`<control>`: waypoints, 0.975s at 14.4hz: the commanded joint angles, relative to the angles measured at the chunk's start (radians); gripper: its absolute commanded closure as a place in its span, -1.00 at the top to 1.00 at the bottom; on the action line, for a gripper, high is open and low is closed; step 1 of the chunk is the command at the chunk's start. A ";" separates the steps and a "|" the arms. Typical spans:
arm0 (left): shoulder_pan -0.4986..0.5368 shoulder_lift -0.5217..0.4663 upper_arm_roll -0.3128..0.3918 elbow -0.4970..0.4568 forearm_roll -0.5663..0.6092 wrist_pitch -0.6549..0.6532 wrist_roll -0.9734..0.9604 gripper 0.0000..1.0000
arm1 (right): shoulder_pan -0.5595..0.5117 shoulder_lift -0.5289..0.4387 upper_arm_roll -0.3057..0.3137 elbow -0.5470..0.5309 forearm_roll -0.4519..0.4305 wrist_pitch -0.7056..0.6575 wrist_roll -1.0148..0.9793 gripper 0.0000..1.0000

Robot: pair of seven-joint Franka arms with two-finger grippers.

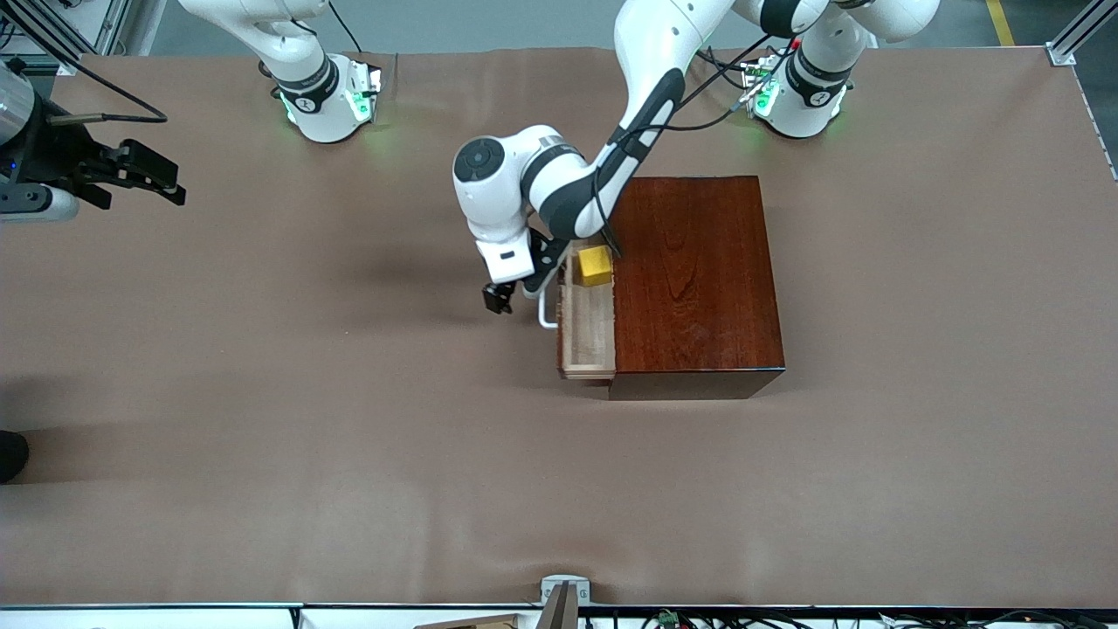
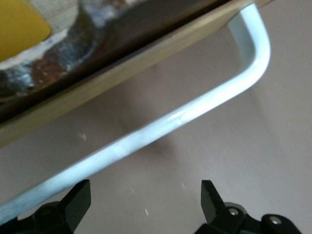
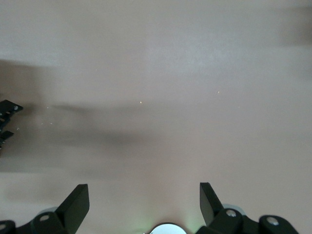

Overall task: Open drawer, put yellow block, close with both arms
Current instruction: 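Push the drawer shut with the left gripper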

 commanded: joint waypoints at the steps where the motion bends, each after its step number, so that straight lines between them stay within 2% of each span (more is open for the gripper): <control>1: 0.050 -0.003 0.009 0.003 0.030 -0.082 0.032 1.00 | 0.004 0.009 0.001 0.035 -0.085 0.001 -0.086 1.00; 14: 0.084 -0.005 0.009 -0.006 0.023 -0.146 0.020 1.00 | -0.016 0.036 0.001 0.062 -0.083 0.004 -0.077 1.00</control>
